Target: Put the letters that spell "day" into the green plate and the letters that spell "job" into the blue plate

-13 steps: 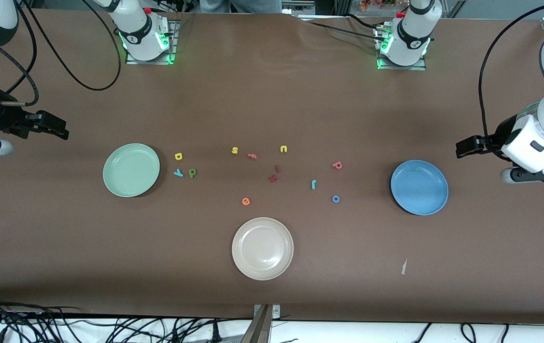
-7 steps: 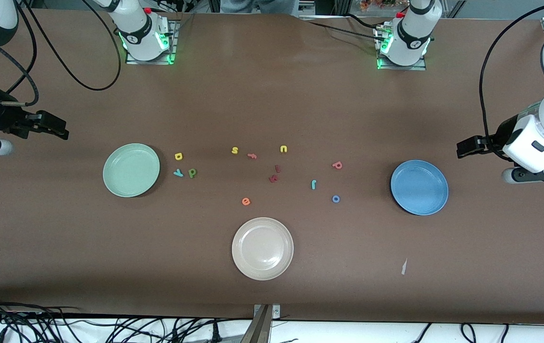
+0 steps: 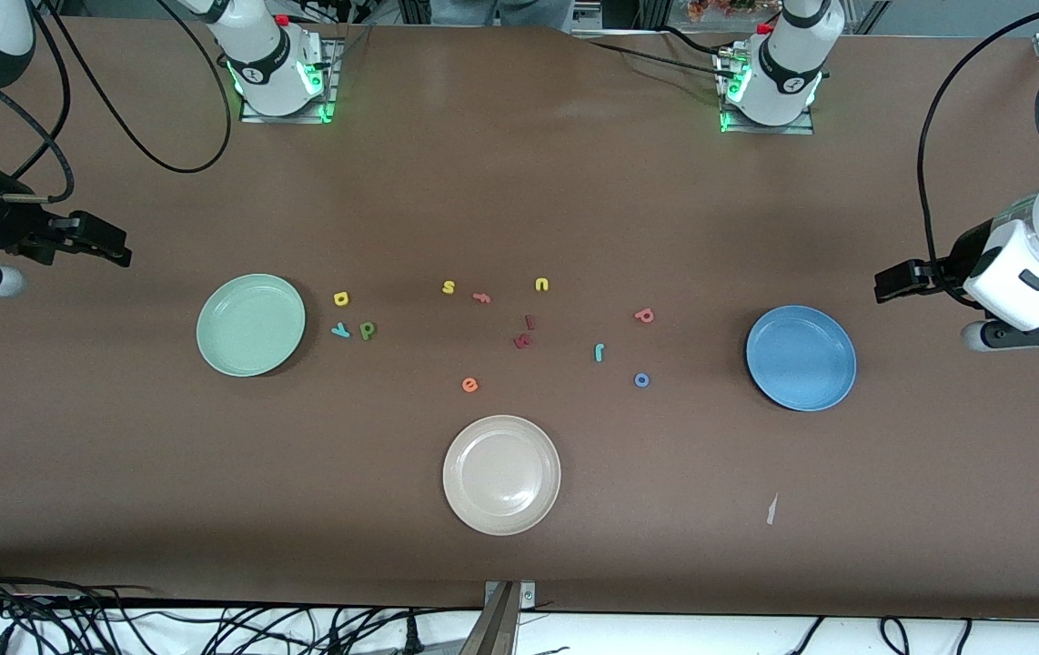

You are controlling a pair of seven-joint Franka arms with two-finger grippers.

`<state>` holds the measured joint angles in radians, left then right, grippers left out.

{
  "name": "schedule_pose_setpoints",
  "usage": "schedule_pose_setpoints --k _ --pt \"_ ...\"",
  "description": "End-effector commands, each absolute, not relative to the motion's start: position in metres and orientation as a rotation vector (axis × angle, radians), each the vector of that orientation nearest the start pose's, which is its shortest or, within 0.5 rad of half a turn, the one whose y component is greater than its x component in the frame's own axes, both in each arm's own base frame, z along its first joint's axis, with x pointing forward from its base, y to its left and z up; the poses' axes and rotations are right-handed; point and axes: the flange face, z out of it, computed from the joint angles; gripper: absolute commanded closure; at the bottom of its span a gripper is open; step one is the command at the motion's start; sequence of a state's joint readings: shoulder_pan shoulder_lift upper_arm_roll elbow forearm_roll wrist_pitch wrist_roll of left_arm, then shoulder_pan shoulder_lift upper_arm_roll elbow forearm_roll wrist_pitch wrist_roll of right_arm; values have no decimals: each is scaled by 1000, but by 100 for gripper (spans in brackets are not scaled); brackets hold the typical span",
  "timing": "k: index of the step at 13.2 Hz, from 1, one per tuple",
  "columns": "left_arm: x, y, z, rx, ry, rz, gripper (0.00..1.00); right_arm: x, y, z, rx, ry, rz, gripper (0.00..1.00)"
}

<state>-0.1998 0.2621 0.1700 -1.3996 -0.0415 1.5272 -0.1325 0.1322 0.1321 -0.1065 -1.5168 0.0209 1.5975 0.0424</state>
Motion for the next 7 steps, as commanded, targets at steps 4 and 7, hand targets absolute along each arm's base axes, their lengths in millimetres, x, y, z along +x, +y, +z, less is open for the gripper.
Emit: schedule_pose_setpoints --k 4,7 --pt "628 -31 552 -3139 -145 192 0 596 23 581 -3119 45 74 0" --pt "628 -30 552 -3139 -147 192 0 596 21 581 -3119 49 74 0"
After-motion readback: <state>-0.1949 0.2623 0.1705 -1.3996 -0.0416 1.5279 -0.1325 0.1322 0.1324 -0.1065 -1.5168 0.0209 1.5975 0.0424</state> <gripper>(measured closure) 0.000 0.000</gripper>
